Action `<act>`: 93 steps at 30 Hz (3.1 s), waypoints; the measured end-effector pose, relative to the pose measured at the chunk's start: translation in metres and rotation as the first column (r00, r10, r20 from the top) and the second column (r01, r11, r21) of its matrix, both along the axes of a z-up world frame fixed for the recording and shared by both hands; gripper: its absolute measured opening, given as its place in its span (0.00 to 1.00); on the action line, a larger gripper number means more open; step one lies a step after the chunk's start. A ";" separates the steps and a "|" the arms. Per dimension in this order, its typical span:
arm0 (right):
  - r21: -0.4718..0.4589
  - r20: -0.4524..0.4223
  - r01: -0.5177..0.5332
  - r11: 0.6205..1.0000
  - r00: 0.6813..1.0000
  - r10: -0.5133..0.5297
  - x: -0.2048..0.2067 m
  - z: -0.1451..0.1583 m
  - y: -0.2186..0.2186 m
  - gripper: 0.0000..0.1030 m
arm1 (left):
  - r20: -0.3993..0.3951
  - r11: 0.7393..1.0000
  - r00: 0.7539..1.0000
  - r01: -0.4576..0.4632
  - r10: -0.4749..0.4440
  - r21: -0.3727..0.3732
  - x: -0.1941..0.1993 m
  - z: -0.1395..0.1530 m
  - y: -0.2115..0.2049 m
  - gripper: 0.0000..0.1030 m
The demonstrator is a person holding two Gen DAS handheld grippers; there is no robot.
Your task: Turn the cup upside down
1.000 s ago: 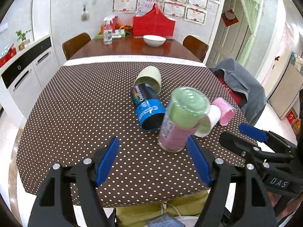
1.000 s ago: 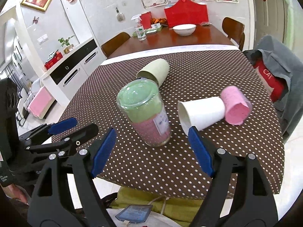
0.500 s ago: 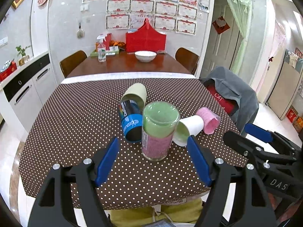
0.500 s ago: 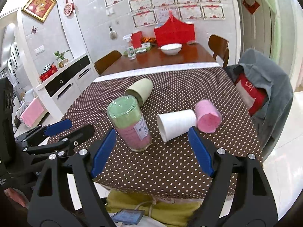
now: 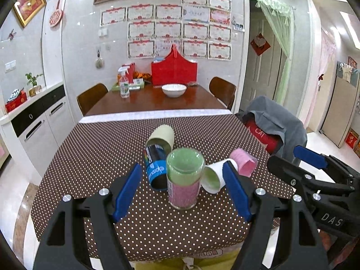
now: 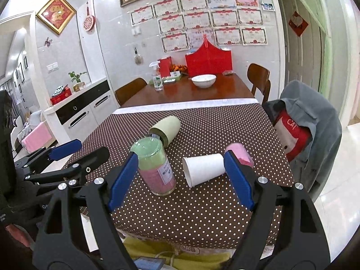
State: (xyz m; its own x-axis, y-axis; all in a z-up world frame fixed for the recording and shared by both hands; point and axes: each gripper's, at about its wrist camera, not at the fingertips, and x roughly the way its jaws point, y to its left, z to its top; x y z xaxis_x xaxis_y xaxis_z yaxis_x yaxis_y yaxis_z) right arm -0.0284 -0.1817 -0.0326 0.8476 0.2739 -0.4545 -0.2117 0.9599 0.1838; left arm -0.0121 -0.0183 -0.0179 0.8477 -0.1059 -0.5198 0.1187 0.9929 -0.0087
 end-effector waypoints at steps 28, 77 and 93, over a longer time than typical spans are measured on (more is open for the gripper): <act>-0.024 0.135 0.018 1.000 0.991 -0.015 -0.021 0.025 -0.006 0.89 | 0.140 1.000 0.990 -0.008 0.008 -0.001 -0.021 0.026 -0.003 0.71; 0.000 0.100 -0.011 1.000 0.995 0.011 -0.017 0.017 0.000 0.91 | 0.103 0.999 0.994 -0.049 0.047 0.011 -0.020 0.020 -0.002 0.77; 0.009 0.092 -0.018 1.000 0.996 0.017 -0.013 0.015 -0.001 0.91 | 0.102 0.998 0.993 -0.057 0.055 0.011 -0.020 0.018 -0.001 0.77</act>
